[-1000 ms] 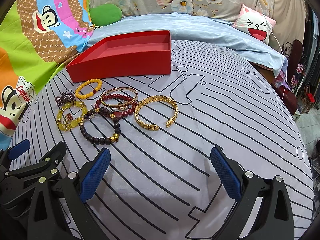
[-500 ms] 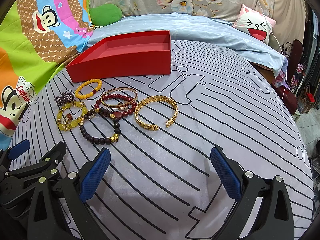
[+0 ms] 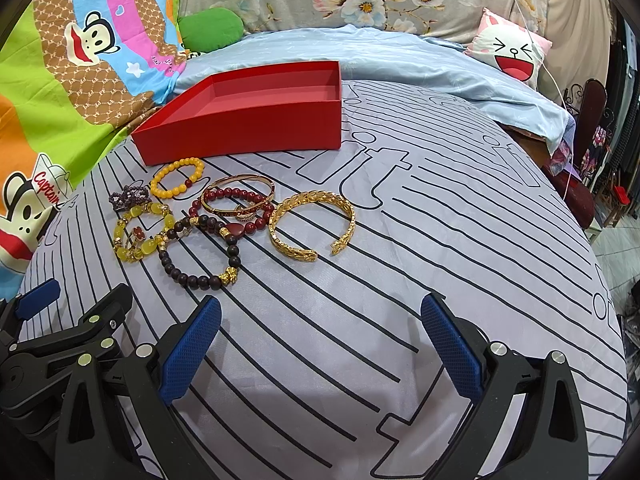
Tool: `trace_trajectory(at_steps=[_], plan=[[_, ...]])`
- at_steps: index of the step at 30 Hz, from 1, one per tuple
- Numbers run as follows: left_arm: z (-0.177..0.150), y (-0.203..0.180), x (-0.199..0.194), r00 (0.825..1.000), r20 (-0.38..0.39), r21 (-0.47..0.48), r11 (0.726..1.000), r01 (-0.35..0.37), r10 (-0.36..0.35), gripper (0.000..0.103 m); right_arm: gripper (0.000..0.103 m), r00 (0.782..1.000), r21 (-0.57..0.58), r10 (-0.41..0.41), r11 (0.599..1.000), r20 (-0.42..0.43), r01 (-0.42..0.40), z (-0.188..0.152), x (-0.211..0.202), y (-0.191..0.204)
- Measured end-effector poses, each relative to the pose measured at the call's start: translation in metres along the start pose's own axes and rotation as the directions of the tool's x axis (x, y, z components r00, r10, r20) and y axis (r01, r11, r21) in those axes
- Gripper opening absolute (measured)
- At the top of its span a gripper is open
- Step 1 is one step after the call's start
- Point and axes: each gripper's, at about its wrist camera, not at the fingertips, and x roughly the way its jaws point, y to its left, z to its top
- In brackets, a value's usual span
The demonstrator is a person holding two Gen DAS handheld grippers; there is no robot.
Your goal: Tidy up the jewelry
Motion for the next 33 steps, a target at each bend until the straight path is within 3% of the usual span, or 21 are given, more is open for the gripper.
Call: trace_trajectory(at_steps=[33], plan=[[0.0015, 0.0027, -0.0065, 1.0, 0.015, 0.003, 1.0, -0.001, 0.001, 0.093, 0.097, 1.0, 0.013, 0.005, 1.0, 0.002, -0.005, -0.0008, -0.0006, 0.0004]])
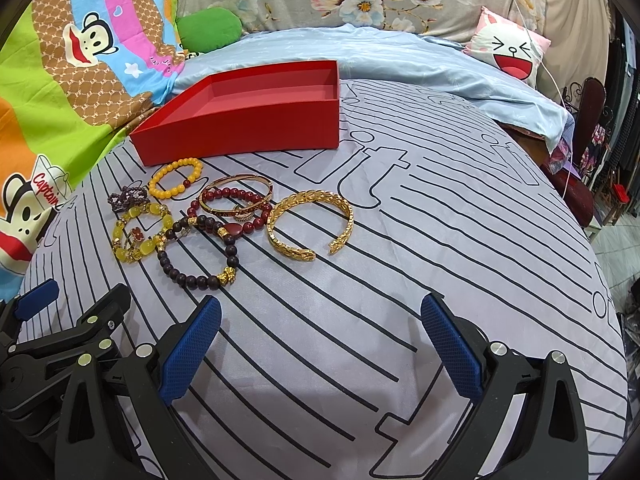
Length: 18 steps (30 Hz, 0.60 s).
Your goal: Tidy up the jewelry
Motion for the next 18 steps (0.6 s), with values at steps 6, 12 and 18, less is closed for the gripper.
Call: trace_trajectory(at_steps=[6, 12, 18], plan=[[0.001, 0.014, 0.003, 0.999, -0.01, -0.032, 0.999, 0.032, -0.032, 0.093, 0.096, 1.0, 0.012, -0.001, 1.0, -0.009, 0.001, 0.002, -0.003, -0.012], [0.009, 0.037, 0.008, 1.0, -0.008, -0.045, 0.999, 0.013, -0.014, 0.093, 0.096, 0.999, 0.013, 0.018, 1.0, -0.027, -0.017, 0.012, 0.008, -0.02], [0.019, 0.042, 0.015, 1.0, -0.009, -0.057, 0.998, 0.014, -0.015, 0.093, 0.096, 0.999, 0.002, 0.027, 1.0, -0.028, -0.027, 0.032, 0.027, -0.016]])
